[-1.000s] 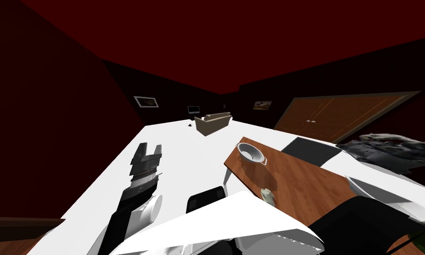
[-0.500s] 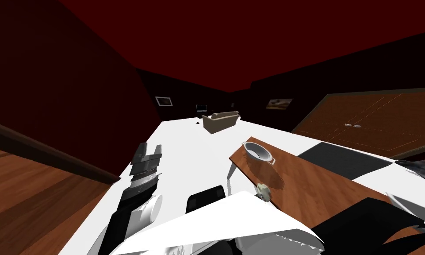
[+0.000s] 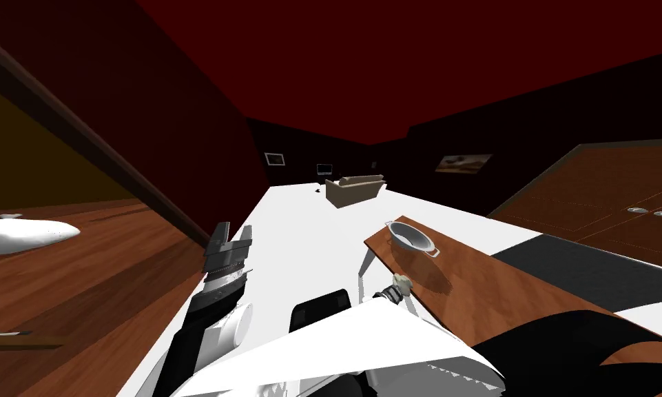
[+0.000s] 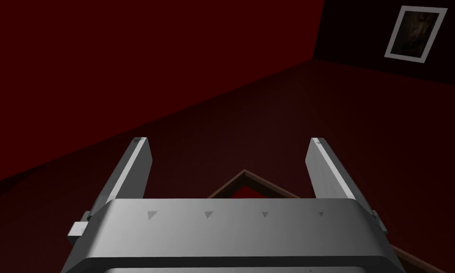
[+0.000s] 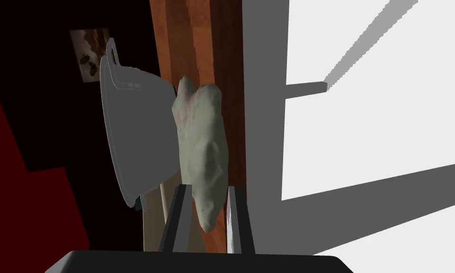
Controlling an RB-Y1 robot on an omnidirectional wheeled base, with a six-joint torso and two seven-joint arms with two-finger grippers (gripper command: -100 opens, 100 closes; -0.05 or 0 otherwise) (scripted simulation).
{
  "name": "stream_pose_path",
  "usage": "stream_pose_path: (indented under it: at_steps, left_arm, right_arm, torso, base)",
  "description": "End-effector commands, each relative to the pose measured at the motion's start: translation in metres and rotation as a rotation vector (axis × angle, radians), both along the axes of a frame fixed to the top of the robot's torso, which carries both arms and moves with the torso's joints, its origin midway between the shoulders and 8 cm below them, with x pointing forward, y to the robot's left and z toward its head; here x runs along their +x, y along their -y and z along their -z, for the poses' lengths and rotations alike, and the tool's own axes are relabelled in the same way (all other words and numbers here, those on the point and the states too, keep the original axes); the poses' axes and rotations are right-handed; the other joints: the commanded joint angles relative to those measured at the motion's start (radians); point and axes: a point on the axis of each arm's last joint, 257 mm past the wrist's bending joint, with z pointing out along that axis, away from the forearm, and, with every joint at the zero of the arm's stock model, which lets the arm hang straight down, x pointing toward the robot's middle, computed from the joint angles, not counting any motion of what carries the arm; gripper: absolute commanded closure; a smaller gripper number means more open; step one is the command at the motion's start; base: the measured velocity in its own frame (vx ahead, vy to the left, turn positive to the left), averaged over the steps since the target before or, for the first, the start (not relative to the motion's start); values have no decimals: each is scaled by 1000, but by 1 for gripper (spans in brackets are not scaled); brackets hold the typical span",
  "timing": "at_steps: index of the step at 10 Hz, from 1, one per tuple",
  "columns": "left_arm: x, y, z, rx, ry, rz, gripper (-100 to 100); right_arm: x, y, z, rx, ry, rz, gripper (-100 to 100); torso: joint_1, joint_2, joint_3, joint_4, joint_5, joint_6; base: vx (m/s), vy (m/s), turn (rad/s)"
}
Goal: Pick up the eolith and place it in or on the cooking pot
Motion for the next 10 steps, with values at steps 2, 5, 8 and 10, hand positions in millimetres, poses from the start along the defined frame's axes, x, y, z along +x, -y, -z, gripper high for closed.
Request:
stream_pose_path:
  at_steps: [2, 5, 8, 10]
  left_arm:
    - [0, 0, 0, 0, 0, 0, 0]
    - [0, 0, 0, 0, 0, 0, 0]
    - [0, 0, 0, 0, 0, 0, 0]
    - [0, 0, 0, 0, 0, 0, 0]
  right_arm:
    - [43, 12, -9, 11, 19, -30, 100]
    - [78, 22, -19, 14, 35, -58, 100]
    - [133, 43, -41, 7, 57, -112, 100]
    - [169, 60, -61, -6, 69, -151, 100]
  torso:
    - [2, -1, 0, 1, 0, -1]
    - [-2, -4, -2, -1, 0, 1]
    - [-5, -5, -2, 0, 0, -1]
    - [-6, -2, -1, 0, 1, 1]
  base:
    - [-179, 108, 264]
    - [-118, 48, 135]
    - [-130, 9, 196]
    - [-142, -16, 124]
